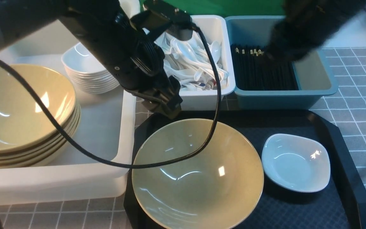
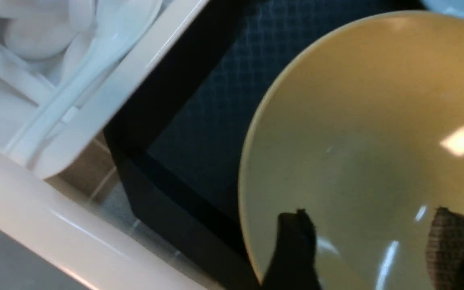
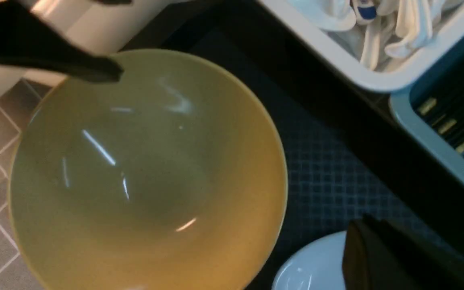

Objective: On grey table put chopsticks spoon bowls plates into blue grey white boxes.
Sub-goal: 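Grasp the large bowl on the tray by its rim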

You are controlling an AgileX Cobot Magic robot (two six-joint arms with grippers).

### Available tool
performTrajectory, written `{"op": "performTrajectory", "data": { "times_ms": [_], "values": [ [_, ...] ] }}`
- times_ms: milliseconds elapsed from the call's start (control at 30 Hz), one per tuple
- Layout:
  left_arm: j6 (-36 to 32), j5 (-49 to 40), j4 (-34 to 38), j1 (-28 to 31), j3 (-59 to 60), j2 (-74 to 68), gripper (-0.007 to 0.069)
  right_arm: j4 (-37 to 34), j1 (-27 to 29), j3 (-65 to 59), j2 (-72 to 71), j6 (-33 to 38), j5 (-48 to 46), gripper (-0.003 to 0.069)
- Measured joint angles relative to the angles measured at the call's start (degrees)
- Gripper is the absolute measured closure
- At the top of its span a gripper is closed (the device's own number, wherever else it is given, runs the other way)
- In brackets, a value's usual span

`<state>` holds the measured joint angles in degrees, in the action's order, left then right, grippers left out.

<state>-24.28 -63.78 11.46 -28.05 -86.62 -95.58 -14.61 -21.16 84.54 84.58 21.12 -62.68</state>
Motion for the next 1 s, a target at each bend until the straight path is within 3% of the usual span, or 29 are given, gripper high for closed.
{"op": "performTrajectory", "data": {
  "times_ms": [200,400,600,700,733,800,1000],
  "values": [
    [-4.57,6.47,-2.90,-1.98,-0.21,-5.92,0.0137,-0.62,-0.42,-18.26,-16.87,-0.75,9.64,0.0627],
    [-7.14,11.01,-6.36,-3.99,-0.40,-11.55,0.0135,-0.68,-0.48,-24.74,-26.06,-2.05,9.58,0.0627],
    [-4.86,12.38,-7.90,-4.01,-0.40,-16.48,0.0159,-0.75,-0.48,-28.14,-30.92,-4.32,8.31,0.0625],
    [-0.74,11.60,-7.55,-4.01,-0.40,-17.70,0.0305,-0.80,-0.48,-29.78,-31.57,-5.68,7.35,0.0625],
    [-0.47,11.51,-7.49,-4.08,-0.40,-17.70,0.0317,-0.80,-0.48,-29.95,-31.57,-5.82,7.29,0.0625],
    [1.35,9.23,-7.24,-4.12,-0.59,-17.42,0.0455,-0.82,-0.48,-30.81,-31.57,-6.23,7.15,0.0625],
    [5.39,4.48,-4.40,-4.00,-0.54,-11.69,0.0589,-0.87,-0.48,-29.12,-30.67,-6.41,3.55,0.0623]
  ]
}}
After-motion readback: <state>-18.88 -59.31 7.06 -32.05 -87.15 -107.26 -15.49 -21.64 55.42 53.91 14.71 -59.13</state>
